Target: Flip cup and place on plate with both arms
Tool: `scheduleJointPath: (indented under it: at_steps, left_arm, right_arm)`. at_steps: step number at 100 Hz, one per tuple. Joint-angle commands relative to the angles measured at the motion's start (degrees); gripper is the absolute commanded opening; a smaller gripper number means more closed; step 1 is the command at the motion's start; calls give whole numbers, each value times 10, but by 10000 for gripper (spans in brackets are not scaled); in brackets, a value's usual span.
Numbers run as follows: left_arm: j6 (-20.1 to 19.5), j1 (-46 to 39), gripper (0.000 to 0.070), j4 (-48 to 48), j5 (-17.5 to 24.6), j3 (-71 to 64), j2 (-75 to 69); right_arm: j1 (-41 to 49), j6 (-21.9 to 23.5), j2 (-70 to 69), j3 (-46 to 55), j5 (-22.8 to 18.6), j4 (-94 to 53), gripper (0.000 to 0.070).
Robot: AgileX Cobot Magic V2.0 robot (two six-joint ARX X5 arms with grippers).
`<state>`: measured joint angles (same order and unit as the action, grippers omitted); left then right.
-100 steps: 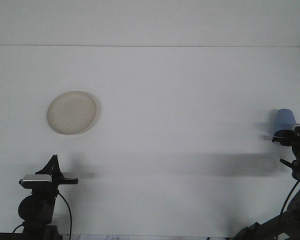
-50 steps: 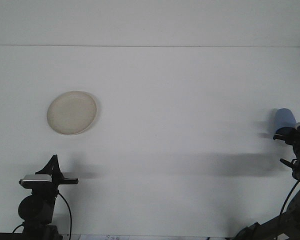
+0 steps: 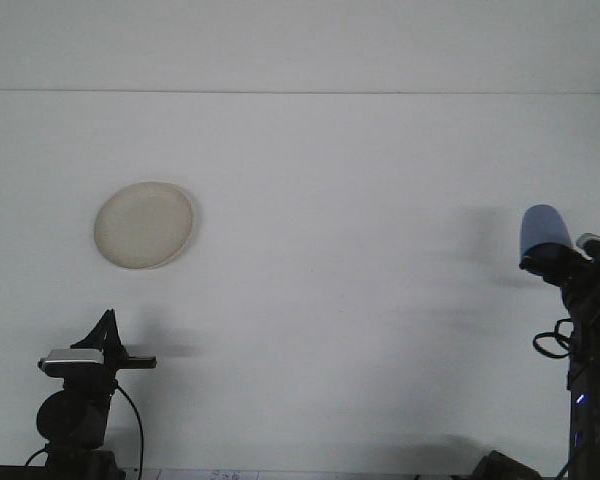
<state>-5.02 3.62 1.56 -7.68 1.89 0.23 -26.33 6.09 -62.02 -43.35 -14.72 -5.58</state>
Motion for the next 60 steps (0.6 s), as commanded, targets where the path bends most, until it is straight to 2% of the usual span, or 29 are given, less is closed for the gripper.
scheduleJointPath:
  at_steps: [1, 15, 37, 60]
  left_arm:
    - [-1, 0, 14, 7, -2, -11, -1]
    - [-1, 0, 14, 7, -2, -11, 0]
    - [-1, 0, 14, 7, -2, -11, 0]
    - [-1, 0, 14, 7, -2, -11, -1]
  right_arm:
    - [40, 18, 43, -13, 3, -52, 0]
    - [145, 14, 99, -61, 3, -208, 0]
    - [324, 9, 67, -166, 2, -426, 0]
    - [518, 6, -27, -219, 10, -521, 0]
